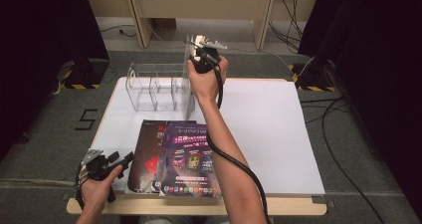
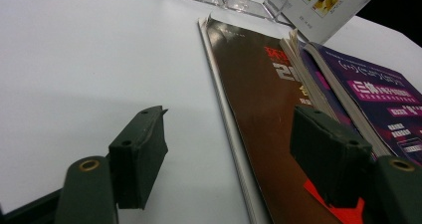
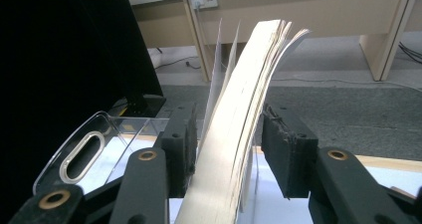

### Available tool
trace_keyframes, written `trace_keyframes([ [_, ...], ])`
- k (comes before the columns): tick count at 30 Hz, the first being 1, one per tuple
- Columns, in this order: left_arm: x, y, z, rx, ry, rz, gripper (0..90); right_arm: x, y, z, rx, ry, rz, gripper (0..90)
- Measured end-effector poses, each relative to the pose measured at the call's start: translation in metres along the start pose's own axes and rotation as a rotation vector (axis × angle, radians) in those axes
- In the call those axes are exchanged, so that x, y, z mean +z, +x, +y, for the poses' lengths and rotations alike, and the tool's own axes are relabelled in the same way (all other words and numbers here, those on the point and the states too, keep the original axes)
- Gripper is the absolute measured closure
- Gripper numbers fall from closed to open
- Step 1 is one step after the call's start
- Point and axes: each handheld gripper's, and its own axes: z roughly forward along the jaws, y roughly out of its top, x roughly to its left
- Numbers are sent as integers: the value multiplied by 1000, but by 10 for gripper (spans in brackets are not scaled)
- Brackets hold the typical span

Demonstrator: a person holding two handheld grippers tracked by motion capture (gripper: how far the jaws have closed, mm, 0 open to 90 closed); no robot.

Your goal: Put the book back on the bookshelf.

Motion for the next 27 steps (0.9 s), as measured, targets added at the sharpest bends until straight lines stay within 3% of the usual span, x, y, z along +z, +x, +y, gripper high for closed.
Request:
trace_keyframes([
  [13, 0, -2, 0, 8, 1, -5, 295, -18, 1, -8, 11, 1, 22, 567],
  [18, 0, -2, 0, 11, -2, -3, 295, -24, -3, -12, 4, -13, 13, 570],
  [20, 0, -2, 0, 15, 0, -3, 295, -23, -3, -9, -20, 0, 0, 569],
  [23, 0, -3, 0, 13, 1, -3, 295, -26, -5, -8, 10, -6, 19, 561],
  [27, 1, -3, -1, 14, 6, -6, 295, -29, -6, -14, 13, -7, 34, 546],
])
